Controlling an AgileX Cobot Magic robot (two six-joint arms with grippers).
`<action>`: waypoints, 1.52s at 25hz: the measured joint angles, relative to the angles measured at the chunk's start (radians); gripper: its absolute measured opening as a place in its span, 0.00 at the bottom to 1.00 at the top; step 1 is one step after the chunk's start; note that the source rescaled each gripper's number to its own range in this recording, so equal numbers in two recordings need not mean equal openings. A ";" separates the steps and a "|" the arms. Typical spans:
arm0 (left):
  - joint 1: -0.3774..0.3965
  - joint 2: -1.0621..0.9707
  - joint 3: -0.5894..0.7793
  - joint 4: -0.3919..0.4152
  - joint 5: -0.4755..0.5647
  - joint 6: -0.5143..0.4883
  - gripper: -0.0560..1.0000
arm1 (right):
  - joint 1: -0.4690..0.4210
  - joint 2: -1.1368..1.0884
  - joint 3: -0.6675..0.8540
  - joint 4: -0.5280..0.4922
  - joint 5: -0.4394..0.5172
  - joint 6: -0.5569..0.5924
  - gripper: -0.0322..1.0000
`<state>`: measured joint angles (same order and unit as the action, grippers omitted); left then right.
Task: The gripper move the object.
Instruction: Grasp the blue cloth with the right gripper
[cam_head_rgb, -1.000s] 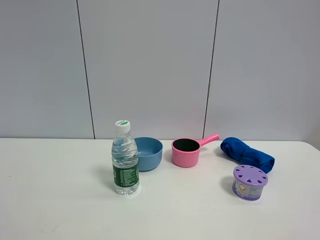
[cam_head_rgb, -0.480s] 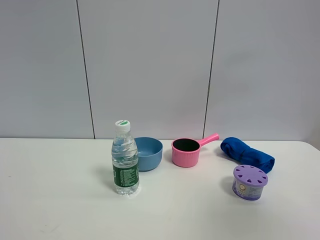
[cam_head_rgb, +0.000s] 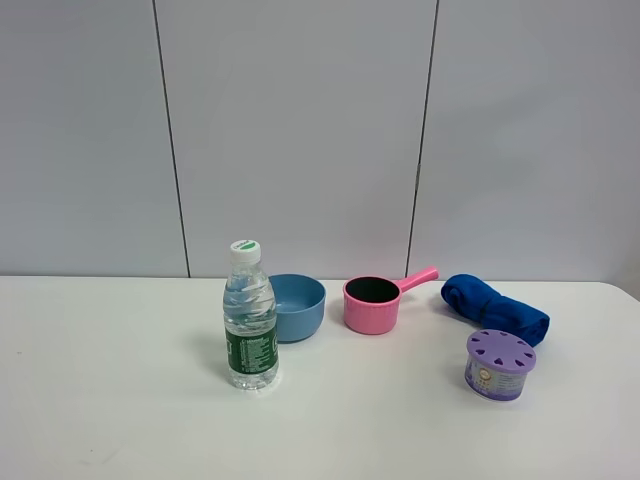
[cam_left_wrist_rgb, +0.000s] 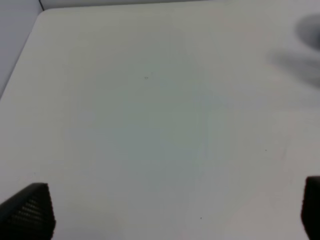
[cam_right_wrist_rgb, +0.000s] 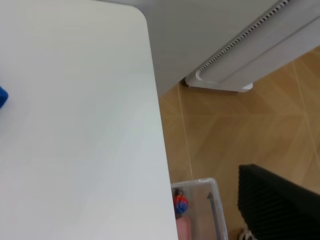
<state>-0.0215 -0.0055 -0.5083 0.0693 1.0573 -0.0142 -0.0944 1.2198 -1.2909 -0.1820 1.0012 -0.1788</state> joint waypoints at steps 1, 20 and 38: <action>0.000 0.000 0.000 0.000 0.000 0.000 1.00 | 0.000 0.032 -0.007 0.001 -0.018 0.000 1.00; 0.000 0.000 0.000 0.000 0.000 0.000 1.00 | 0.000 0.625 -0.268 0.322 -0.210 -0.185 1.00; 0.000 0.000 0.000 0.000 0.000 0.000 1.00 | 0.184 0.881 -0.417 0.265 -0.177 -0.312 1.00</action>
<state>-0.0215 -0.0055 -0.5083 0.0693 1.0573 -0.0142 0.0901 2.1009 -1.7074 0.0832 0.8243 -0.4912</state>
